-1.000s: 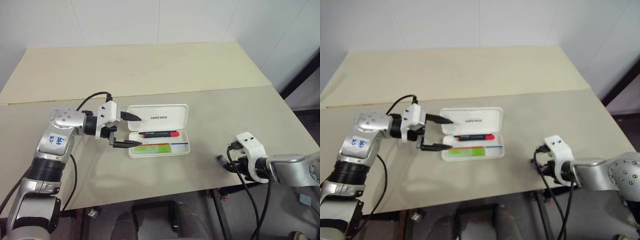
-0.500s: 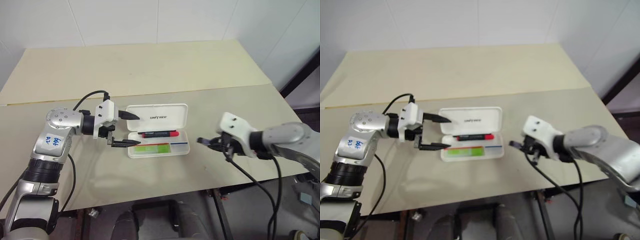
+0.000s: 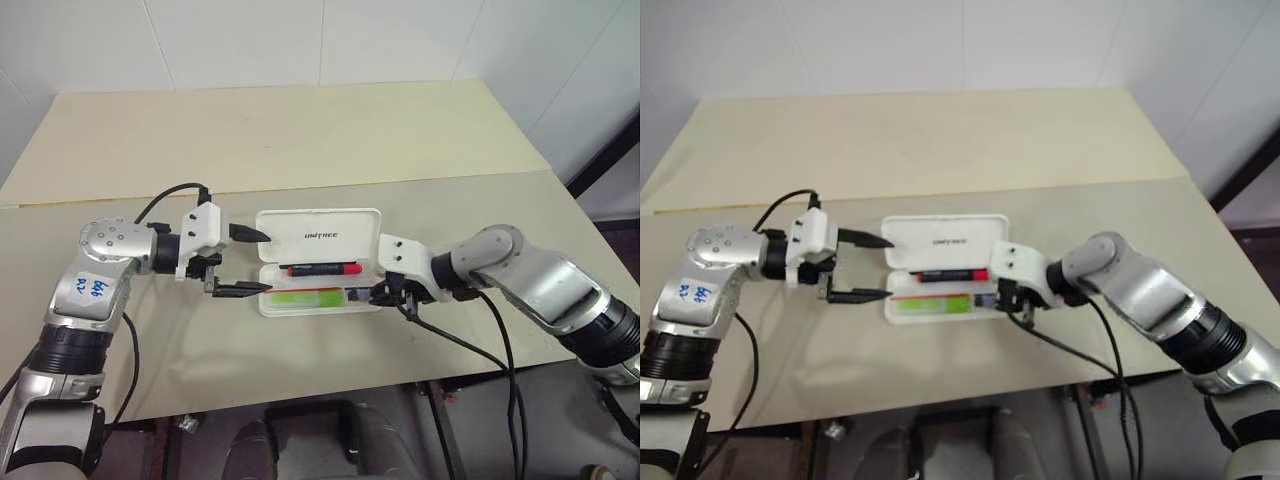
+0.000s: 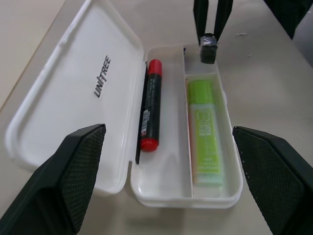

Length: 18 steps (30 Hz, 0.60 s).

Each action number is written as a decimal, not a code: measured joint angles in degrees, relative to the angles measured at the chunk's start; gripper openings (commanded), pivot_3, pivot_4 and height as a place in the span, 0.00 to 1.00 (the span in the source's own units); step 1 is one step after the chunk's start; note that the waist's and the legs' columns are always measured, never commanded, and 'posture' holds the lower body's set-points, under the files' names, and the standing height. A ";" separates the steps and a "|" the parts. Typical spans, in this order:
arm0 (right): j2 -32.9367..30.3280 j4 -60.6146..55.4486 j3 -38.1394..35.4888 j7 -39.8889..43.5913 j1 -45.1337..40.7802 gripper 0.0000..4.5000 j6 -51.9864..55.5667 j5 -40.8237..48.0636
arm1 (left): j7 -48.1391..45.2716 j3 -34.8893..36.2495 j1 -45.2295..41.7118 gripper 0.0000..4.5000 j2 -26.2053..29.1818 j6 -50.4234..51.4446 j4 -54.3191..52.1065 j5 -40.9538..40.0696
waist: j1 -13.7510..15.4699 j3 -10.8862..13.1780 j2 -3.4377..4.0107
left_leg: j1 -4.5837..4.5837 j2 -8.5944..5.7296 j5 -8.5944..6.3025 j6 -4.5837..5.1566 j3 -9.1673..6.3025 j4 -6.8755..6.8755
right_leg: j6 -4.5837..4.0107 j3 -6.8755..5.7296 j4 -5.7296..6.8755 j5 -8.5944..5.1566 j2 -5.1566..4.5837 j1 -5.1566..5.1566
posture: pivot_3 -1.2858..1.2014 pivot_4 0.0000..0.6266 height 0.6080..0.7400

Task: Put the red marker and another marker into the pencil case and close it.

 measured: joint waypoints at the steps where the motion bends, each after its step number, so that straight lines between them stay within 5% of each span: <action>1: 0.26 1.08 0.09 1.18 0.00 0.05 -0.94 -1.03 | 0.26 0.46 0.46 1.00 0.21 0.14 -0.73 -0.03 | -0.01 0.00 0.00 | 0.01 0.00 0.00 0.00 0.00 0.01 | 0.00 0.00 0.02 0.00 0.00 0.00 | 0.52 0.24 1.00; 4: 1.44 4.16 0.20 3.20 -1.18 0.05 -3.06 -3.90 | 0.54 0.52 0.96 1.00 0.22 0.63 -1.59 -0.19 | -0.20 0.00 0.00 | 0.03 0.00 0.00 0.00 0.02 0.06 | -0.01 0.01 0.08 0.00 0.00 0.00 | 0.52 0.24 1.00; 16: 4.54 7.59 -1.51 7.55 -1.83 0.97 -4.56 -8.33 | 1.62 0.63 1.67 1.00 0.22 1.55 -3.08 -0.76 | -0.08 0.00 0.00 | 0.05 0.00 0.01 -0.01 0.01 0.07 | -0.04 0.00 0.18 -0.02 0.01 0.00 | 0.52 0.24 1.00; 18: 4.54 7.59 -2.46 8.38 -1.82 0.99 -4.52 -8.13 | 1.65 0.65 1.67 1.00 0.24 1.59 -3.08 -0.89 | -0.09 0.00 0.00 | 0.06 0.00 0.01 -0.01 0.01 0.07 | -0.04 0.00 0.18 -0.02 0.01 0.00 | 0.52 0.24 1.00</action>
